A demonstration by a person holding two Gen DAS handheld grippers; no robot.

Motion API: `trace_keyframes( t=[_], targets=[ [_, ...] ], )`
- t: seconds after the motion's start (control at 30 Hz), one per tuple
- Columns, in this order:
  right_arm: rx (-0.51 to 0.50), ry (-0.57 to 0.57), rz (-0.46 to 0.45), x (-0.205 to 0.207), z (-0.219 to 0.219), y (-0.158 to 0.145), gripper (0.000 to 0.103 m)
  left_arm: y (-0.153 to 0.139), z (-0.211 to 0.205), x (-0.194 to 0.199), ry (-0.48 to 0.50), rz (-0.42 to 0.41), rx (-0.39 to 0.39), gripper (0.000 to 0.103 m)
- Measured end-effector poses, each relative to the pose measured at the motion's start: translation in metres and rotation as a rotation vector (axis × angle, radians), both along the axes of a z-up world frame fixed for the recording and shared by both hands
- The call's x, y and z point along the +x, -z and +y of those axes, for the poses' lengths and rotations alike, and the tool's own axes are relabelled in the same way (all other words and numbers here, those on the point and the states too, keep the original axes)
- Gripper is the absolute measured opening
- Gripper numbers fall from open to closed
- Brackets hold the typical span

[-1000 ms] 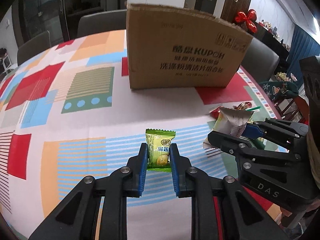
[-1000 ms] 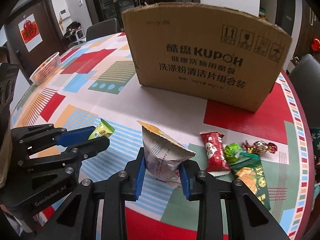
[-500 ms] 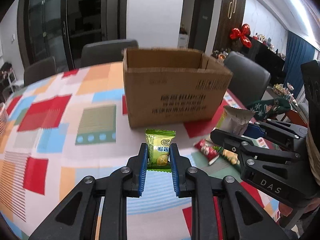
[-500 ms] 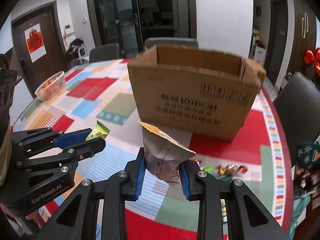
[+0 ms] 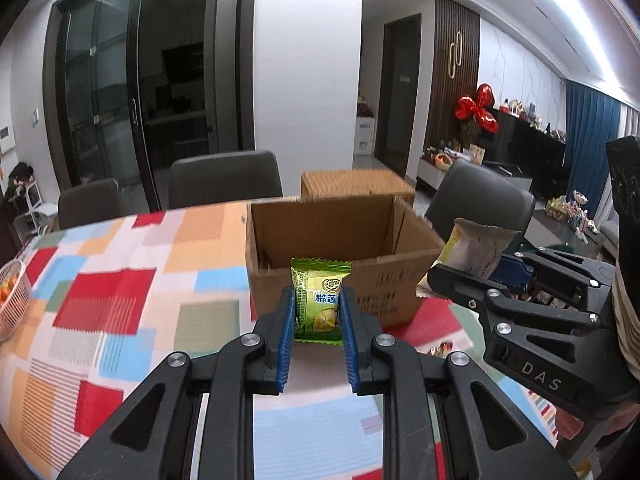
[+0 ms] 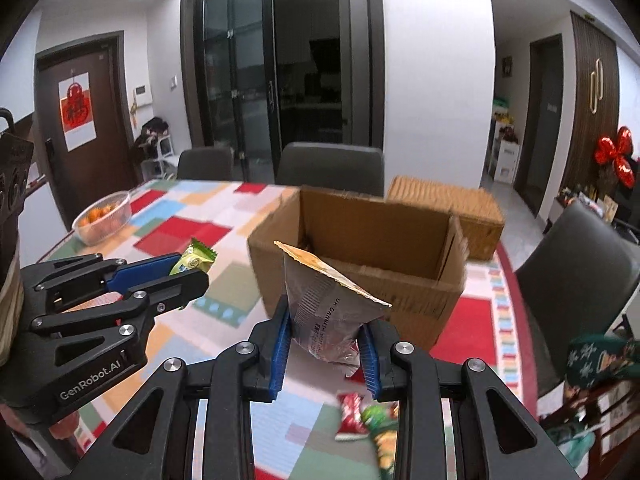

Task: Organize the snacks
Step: 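Carry the green candy and white pastry over the box, then open both tools to drop the candy and pastry into the box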

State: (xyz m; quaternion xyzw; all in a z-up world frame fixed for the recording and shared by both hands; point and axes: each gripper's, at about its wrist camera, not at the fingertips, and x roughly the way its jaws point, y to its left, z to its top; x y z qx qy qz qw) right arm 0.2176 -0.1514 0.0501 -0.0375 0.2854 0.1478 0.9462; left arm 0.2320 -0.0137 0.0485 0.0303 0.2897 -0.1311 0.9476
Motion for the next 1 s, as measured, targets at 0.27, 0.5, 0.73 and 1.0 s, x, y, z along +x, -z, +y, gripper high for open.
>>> trace_keyframes(
  t=[0.27, 0.5, 0.73, 1.0],
  targets=[
    [-0.023, 0.031, -0.057, 0.021, -0.012, -0.03, 0.032, -0.027, -0.01, 0.028, 0.006, -0.038, 0.009, 0.023],
    [-0.017, 0.039, -0.016, 0.056, -0.02, -0.035, 0.032, -0.032, -0.015, 0.066, 0.002, 0.006, -0.003, 0.023],
    [-0.028, 0.051, 0.074, 0.1, -0.025, -0.026, 0.032, -0.017, -0.016, 0.109, -0.004, 0.108, -0.019, 0.023],
    [-0.077, 0.064, 0.114, 0.137, -0.017, -0.017, 0.032, -0.01, -0.022, 0.15, -0.028, 0.171, -0.016, 0.023]
  ],
)
